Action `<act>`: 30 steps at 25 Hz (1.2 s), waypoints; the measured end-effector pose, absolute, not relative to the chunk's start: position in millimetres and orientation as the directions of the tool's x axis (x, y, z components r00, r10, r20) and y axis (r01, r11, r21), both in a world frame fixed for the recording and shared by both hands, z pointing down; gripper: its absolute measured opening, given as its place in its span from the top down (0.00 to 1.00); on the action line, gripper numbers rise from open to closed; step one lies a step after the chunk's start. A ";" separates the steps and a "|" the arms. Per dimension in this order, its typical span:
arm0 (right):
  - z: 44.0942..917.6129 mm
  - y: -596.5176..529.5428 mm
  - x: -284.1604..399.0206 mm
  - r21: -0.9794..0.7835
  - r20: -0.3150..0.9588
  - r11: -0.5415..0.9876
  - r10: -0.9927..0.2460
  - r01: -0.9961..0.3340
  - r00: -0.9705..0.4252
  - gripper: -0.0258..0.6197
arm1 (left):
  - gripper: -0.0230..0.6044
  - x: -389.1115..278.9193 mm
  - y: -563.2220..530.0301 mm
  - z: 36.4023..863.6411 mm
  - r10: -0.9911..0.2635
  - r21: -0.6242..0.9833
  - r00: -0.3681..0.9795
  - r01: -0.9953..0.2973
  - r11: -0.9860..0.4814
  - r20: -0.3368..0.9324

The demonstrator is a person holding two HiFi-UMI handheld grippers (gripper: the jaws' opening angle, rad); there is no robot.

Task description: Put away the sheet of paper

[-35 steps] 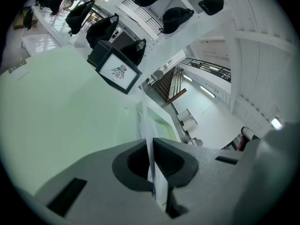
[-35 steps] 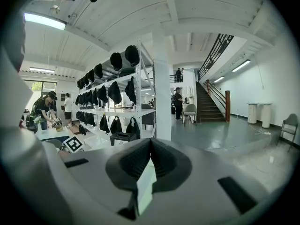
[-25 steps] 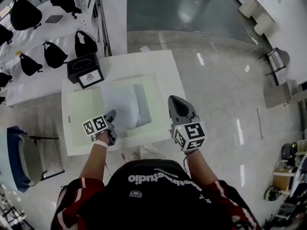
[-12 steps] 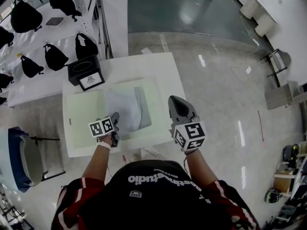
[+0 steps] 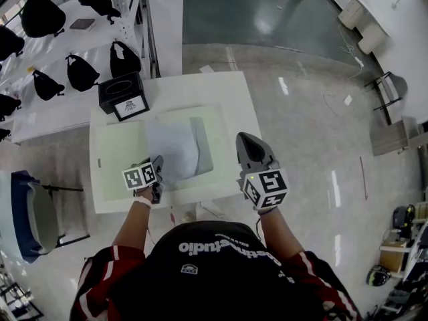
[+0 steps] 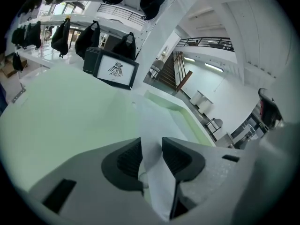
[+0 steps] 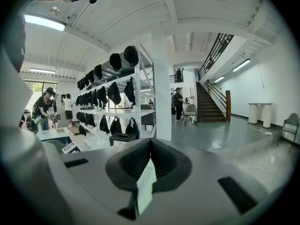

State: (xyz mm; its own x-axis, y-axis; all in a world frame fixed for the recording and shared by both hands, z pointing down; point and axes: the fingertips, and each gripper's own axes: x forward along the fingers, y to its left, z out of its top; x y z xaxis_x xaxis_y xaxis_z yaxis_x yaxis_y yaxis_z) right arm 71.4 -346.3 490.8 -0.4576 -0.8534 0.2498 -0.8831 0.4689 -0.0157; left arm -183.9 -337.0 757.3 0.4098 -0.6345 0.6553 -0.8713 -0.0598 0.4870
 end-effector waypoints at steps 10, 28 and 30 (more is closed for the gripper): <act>489.2 -340.4 68.3 -0.012 0.241 0.471 -0.855 -0.882 -0.460 0.97 | 0.94 -186.5 -333.5 765.7 -0.605 0.390 0.352 -0.918 -0.074 0.714; 517.8 -332.9 108.3 -0.023 0.280 0.366 -0.891 -0.930 -0.357 0.97 | 0.94 -149.7 -345.3 774.0 -0.554 0.423 0.407 -0.900 -0.107 0.726; 518.1 -328.2 109.3 -0.020 0.280 0.361 -0.893 -0.932 -0.352 0.97 | 0.94 -147.1 -345.9 774.7 -0.554 0.450 0.419 -0.889 -0.088 0.720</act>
